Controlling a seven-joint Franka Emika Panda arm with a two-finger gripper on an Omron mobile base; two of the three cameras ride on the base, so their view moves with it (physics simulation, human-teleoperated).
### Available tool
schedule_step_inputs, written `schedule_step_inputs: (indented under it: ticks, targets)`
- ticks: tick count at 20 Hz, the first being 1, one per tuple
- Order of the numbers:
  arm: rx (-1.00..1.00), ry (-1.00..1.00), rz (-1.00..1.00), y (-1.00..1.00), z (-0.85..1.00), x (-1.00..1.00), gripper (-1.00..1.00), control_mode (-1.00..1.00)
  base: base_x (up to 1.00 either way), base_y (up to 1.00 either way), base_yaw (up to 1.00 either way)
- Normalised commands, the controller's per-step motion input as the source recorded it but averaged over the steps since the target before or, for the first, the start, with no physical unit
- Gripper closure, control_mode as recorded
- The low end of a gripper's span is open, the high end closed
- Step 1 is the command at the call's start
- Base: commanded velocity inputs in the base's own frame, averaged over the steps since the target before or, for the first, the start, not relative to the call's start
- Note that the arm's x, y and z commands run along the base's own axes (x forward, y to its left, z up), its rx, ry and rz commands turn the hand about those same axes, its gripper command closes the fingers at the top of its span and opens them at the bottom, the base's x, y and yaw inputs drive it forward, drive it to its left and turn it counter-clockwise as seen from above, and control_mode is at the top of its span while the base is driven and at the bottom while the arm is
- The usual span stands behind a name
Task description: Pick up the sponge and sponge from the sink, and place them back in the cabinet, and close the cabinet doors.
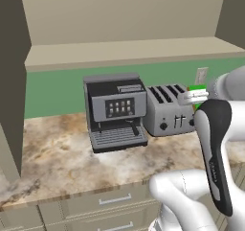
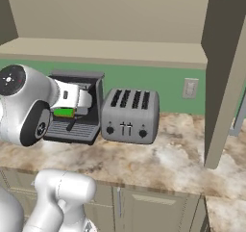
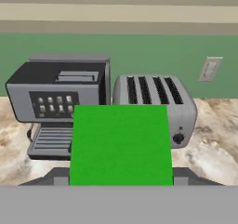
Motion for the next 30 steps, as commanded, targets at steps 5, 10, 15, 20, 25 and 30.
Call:
schedule_step_inputs:
  ticks: [5,10,15,20,25,30]
  targets:
    - [0.0,-0.01,0.01,0.0,0.08,0.0,1.0,-1.0,0.0,0.0,0.0]
    - [0.0,0.0,0.0,0.0,0.17,0.01,1.0,-1.0,0.0,0.0,0.0]
    - [0.0,0.0,0.0,0.0,0.23,0.0,1.0,-1.0,0.0,0.0,0.0]
    - [0.0,-0.01,0.0,0.0,0.26,0.0,1.0,-1.0,0.0,0.0,0.0]
    - [0.0,-0.03,0.0,0.0,0.2,0.08,1.0,-1.0,0.0,0.0,0.0]
    - [0.0,-0.04,0.0,0.0,0.14,0.2,1.0,-1.0,0.0,0.0,0.0]
